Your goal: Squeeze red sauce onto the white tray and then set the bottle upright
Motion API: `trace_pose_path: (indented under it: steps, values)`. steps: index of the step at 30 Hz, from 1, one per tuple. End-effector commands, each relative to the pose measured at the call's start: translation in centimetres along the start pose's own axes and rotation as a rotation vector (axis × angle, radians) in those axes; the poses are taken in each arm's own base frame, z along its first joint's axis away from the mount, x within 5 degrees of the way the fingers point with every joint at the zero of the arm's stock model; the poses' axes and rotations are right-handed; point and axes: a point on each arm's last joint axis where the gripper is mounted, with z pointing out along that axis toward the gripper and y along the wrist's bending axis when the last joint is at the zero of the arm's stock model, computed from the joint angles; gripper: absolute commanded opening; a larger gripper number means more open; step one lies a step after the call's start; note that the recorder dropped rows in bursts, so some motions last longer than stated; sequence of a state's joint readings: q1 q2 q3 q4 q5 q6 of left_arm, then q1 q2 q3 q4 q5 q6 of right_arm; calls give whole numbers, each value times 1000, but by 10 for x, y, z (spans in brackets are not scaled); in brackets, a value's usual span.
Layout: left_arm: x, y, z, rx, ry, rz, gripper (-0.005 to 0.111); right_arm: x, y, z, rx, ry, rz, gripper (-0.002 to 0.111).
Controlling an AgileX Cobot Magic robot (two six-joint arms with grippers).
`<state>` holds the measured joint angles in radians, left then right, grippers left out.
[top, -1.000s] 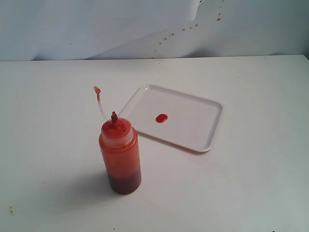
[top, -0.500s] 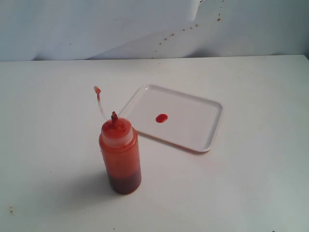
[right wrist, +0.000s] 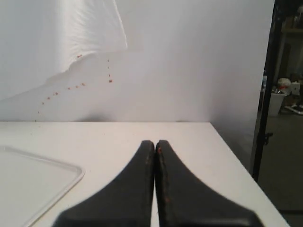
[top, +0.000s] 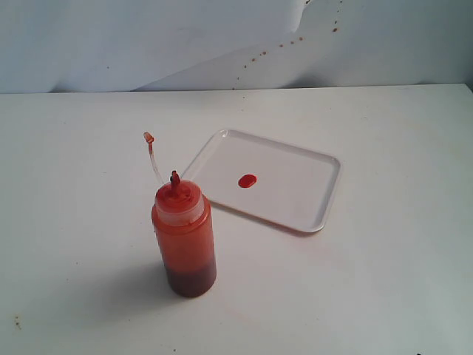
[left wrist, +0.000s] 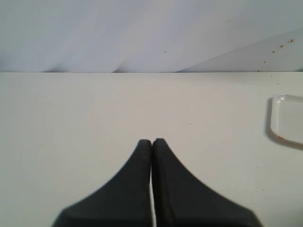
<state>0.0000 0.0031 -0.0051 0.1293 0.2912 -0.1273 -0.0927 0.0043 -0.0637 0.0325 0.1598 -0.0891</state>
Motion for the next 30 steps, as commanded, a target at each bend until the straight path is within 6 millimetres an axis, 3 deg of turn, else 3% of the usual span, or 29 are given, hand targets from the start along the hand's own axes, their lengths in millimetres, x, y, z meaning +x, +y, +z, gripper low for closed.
trace_pose_path:
  steps: [1, 19, 30]
  values:
    - [1, 0, 0, 1, -3, 2, 1, 15, 0, 2, 7, 43, 1, 0]
    - [1, 0, 0, 1, -3, 4, 1, 36, 2, 1, -8, 219, 18, 0]
    - [1, 0, 0, 1, -3, 2, 1, 36, 3, 1, -28, 228, 4, 0]
